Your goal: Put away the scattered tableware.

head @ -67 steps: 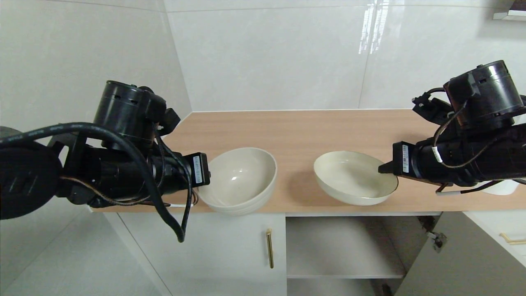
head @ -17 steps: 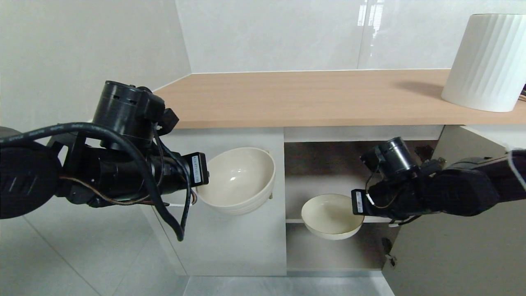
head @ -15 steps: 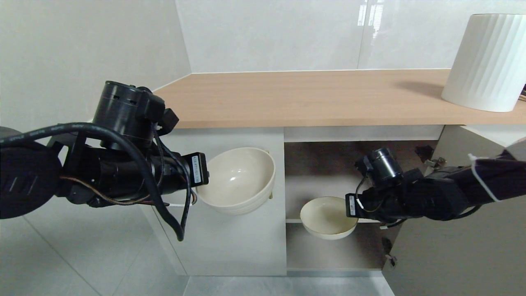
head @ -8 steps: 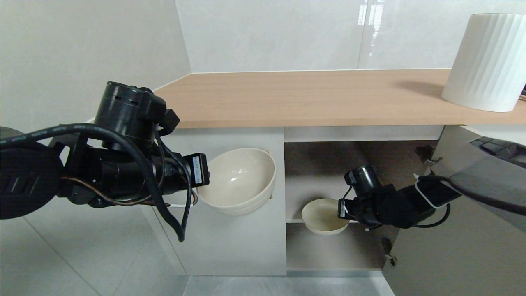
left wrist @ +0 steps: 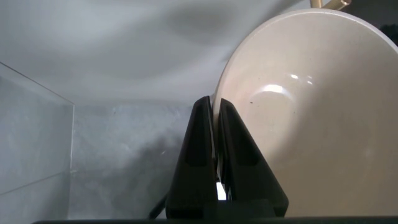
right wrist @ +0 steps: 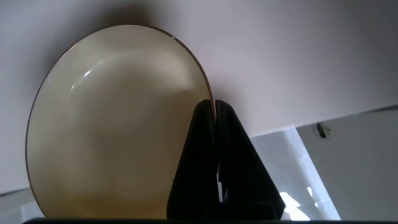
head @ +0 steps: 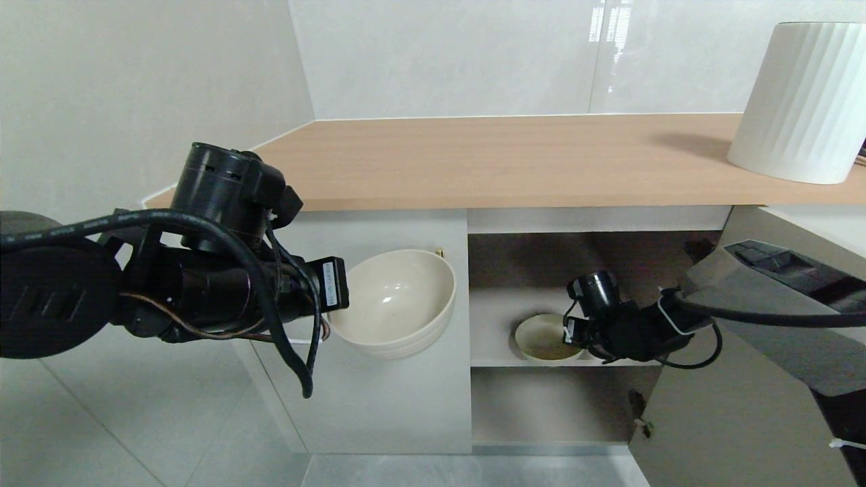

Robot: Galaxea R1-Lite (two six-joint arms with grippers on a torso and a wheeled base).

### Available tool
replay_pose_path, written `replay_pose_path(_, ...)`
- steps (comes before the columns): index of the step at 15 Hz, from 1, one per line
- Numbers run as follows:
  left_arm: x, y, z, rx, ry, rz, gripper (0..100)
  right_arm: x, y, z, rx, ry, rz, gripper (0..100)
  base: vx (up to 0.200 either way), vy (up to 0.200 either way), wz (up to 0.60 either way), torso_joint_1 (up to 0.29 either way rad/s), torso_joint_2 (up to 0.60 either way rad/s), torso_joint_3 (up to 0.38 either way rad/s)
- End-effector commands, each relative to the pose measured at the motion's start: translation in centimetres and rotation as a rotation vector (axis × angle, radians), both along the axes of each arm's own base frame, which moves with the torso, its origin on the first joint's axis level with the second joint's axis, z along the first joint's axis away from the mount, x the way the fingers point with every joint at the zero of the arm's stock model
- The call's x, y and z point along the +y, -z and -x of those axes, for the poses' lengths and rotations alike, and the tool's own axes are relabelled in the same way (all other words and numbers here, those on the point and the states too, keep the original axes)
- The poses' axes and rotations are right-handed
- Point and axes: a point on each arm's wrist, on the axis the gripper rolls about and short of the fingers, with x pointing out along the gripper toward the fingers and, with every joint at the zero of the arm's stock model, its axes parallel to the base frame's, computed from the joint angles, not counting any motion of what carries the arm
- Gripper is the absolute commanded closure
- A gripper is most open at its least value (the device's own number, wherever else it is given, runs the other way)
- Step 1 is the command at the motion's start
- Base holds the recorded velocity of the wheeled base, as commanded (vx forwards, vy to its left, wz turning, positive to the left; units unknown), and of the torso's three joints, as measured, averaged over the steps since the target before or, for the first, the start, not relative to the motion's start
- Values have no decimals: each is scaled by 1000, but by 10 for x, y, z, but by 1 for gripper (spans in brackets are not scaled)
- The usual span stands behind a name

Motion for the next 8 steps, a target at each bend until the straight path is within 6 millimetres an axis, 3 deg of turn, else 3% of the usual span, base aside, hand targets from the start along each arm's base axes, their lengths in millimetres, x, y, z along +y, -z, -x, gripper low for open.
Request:
replay_pose_path(1,-1,2,-1,5,0,-3,100,-4,10,-9,-5,33,17,100,0,0,0,0,0,0)
replay_pose_path(8,-1,2,-2,6,-1,-5,100,-8,11,-20,-43,90,32,100,0,0,0,0,0,0)
